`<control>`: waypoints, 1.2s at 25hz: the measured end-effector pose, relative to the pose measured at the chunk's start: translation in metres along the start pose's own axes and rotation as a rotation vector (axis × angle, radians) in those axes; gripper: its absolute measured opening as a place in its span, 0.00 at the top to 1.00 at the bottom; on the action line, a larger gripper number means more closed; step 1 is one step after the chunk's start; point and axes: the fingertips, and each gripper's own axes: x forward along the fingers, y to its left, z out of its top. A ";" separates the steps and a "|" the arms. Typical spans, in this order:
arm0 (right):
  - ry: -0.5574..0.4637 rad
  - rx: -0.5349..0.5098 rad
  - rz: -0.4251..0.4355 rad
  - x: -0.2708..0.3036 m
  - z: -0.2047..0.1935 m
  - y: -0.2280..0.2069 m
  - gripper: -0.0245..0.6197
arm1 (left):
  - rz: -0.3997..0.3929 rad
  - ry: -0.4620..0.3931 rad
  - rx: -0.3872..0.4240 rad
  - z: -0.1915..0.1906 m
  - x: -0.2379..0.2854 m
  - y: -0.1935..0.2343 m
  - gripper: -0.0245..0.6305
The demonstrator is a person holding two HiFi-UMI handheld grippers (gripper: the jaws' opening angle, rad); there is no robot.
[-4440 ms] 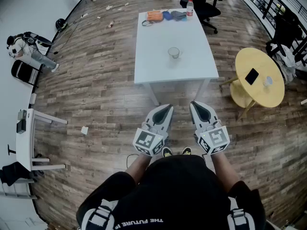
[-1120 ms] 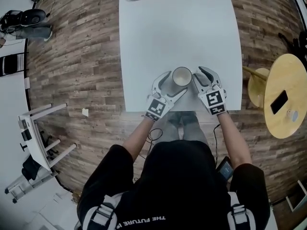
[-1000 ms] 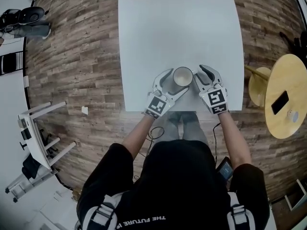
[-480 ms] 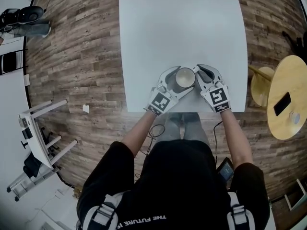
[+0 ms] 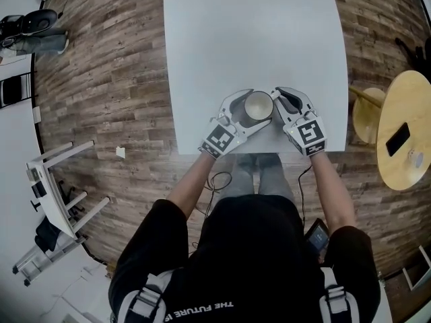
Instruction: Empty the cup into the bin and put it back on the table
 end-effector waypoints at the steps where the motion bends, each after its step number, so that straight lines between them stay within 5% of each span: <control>1: -0.014 0.015 -0.014 -0.004 0.007 -0.001 0.89 | -0.009 -0.009 -0.003 0.007 -0.001 -0.001 0.39; 8: -0.077 0.034 -0.134 -0.061 0.065 0.006 0.89 | -0.154 -0.072 0.030 0.075 -0.020 -0.033 0.39; 13: -0.160 0.162 -0.351 -0.159 0.087 -0.007 0.90 | -0.357 -0.154 0.063 0.141 0.000 -0.104 0.39; 17: -0.188 0.275 -0.564 -0.272 0.074 -0.023 0.90 | -0.555 -0.175 0.091 0.181 0.044 -0.187 0.39; 23: -0.198 0.358 -0.928 -0.425 0.024 -0.017 0.89 | -0.931 -0.123 0.150 0.183 0.097 -0.324 0.39; 30: -0.244 0.455 -1.161 -0.532 -0.015 0.013 0.89 | -1.166 -0.046 0.183 0.184 0.116 -0.432 0.39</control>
